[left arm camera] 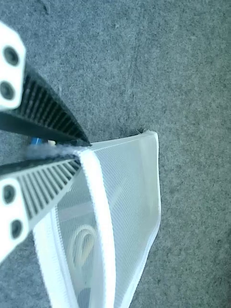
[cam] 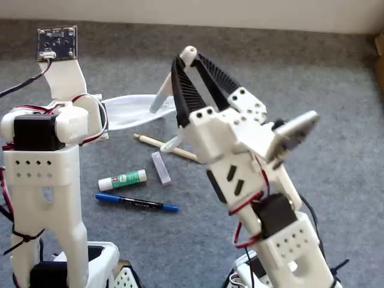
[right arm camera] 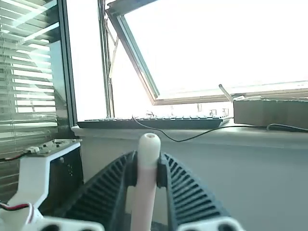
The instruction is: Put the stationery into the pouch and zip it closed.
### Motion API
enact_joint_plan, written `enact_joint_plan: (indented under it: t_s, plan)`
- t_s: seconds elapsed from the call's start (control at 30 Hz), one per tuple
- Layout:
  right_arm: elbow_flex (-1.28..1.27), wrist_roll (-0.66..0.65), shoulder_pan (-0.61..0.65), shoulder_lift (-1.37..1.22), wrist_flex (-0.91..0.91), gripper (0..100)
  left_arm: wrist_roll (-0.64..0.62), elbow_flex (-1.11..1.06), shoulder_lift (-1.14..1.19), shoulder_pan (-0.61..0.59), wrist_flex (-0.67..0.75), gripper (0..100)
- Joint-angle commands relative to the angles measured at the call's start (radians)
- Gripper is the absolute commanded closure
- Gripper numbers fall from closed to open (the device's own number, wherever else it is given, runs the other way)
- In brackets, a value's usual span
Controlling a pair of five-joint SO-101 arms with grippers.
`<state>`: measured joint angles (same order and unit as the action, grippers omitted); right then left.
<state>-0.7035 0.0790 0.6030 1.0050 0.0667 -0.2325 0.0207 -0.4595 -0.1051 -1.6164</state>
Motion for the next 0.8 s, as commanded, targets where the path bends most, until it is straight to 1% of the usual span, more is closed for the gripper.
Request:
enact_joint_plan:
  t_s: [0.0,0.1,0.33,0.57,0.7,0.77]
  plan:
    - [0.051,-0.011,0.015,-0.110,-0.093,99.3,-0.011,0.013,-0.001,-0.010,0.020,99]
    - [0.045,-0.011,0.015,-0.151,-0.136,99.3,-0.011,0.013,-0.001,-0.010,0.020,99]
    - [-0.001,-0.011,0.044,-0.154,-0.133,99.3,-0.011,0.013,-0.001,-0.012,0.020,99]
    - [-0.168,-0.018,0.113,-0.012,-0.131,99.3,-0.011,0.013,-0.001,-0.013,0.020,99]
    - [-0.269,-0.127,0.173,0.071,-0.131,99.3,-0.011,0.013,-0.001,-0.013,0.020,99]
    - [-0.318,-0.152,0.191,0.091,-0.130,99.3,-0.012,0.013,-0.001,-0.013,0.020,99]
